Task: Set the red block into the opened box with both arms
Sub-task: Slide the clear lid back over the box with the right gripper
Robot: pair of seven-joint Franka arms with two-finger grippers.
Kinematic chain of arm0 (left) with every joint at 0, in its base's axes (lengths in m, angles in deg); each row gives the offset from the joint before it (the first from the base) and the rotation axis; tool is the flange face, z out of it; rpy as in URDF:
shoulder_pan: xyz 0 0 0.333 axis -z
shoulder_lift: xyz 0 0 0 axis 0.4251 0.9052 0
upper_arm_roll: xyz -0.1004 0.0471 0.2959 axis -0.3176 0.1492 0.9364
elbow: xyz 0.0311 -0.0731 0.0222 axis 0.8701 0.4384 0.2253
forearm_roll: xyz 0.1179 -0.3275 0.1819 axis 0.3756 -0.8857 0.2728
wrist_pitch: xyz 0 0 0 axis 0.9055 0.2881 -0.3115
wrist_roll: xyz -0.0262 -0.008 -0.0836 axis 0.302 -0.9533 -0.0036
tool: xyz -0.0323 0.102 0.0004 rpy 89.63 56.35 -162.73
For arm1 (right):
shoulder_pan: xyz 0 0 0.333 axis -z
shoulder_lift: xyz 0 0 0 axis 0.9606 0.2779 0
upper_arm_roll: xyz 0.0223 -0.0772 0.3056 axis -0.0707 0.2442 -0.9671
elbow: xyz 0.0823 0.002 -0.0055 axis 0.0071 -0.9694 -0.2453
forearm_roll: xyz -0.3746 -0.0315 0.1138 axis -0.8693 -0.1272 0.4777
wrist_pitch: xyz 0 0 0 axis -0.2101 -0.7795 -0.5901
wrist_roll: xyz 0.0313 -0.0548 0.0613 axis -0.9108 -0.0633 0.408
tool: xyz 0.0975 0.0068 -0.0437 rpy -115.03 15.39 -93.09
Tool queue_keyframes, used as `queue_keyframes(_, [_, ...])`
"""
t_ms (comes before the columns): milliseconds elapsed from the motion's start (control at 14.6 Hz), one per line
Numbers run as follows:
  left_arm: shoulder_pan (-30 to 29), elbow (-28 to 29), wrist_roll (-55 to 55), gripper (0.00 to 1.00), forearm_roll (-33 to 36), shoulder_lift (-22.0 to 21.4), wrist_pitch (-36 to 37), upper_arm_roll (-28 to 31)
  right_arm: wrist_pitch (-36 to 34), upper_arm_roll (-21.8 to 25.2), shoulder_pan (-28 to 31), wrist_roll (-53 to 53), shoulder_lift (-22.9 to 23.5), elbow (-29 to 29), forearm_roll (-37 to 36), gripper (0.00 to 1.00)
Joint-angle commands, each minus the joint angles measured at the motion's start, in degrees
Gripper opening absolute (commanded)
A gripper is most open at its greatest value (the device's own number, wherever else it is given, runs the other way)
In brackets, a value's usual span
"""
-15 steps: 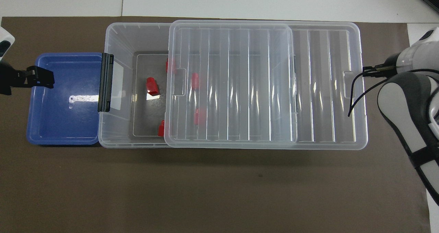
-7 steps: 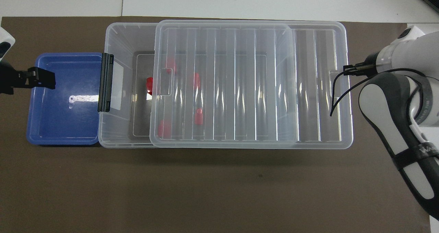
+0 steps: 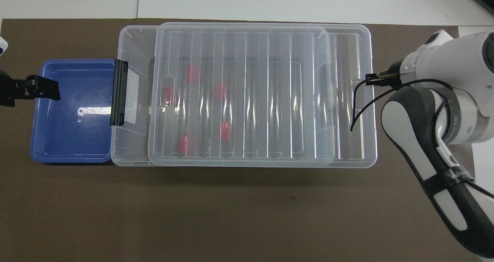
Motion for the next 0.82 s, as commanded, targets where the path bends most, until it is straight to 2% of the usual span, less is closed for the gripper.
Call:
queue_keyframes(0, [-1.1, -0.3, -1.7, 1.00, -0.7, -0.8, 0.9, 0.2, -0.2, -0.4, -0.5, -0.5, 0.4, 0.2, 1.4, 0.00])
queue_keyframes(549, [-1.1, -0.3, -3.3, 1.00, -0.8, -0.8, 0.9, 0.3, -0.3, -2.9, -1.2, -0.5, 0.2, 0.1, 1.5, 0.00])
queue_keyframes(755, [-1.1, 0.1, -4.1, 1.00, -1.5, -1.1, 0.8, 0.4, -0.3, -3.2, -1.2, -1.0, 0.2, 0.1, 5.1, 0.00])
